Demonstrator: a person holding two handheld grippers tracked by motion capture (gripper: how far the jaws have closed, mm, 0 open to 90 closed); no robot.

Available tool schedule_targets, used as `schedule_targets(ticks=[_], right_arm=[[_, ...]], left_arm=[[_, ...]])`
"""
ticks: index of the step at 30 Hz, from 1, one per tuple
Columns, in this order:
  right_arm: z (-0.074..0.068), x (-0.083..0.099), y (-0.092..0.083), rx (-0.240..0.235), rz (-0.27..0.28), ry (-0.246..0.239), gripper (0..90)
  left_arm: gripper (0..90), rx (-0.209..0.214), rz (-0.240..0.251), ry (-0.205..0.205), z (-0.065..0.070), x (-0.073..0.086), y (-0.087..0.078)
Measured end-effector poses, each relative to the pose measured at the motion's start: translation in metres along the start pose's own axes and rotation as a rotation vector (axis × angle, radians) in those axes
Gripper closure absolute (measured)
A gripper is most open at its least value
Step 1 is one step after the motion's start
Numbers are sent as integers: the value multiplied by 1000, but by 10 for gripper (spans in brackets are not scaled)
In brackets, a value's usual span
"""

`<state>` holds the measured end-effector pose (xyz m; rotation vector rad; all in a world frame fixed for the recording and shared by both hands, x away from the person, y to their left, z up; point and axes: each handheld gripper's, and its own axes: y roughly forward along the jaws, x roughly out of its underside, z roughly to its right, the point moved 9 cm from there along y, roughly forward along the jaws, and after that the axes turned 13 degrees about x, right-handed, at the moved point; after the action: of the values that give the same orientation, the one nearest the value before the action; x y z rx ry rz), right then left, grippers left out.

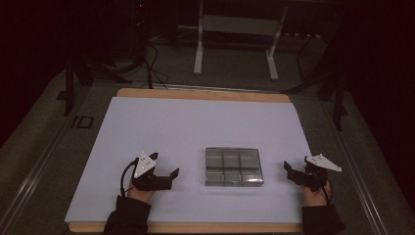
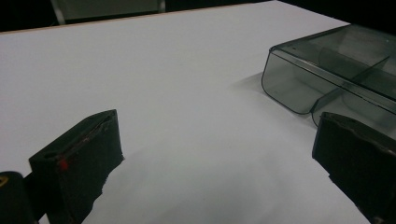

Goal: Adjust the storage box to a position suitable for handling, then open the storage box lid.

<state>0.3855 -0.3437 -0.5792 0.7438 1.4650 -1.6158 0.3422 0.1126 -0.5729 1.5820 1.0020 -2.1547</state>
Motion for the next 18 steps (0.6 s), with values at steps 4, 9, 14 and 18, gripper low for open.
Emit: schedule_targets(ticks=[4, 9, 14, 18], right_arm=[[-1, 0, 0, -3, -2, -6, 124], [-1, 0, 1, -5, -6, -5, 124], [-1, 1, 1, -8, -11, -7, 124], [-1, 1, 1, -9, -11, -8, 124]], left_arm=[[27, 0, -3, 8, 1, 0, 0], [27, 33, -18, 24, 4, 1, 2], [64, 78, -29, 39, 8, 1, 3], [67, 95, -35, 29, 7, 2, 4]])
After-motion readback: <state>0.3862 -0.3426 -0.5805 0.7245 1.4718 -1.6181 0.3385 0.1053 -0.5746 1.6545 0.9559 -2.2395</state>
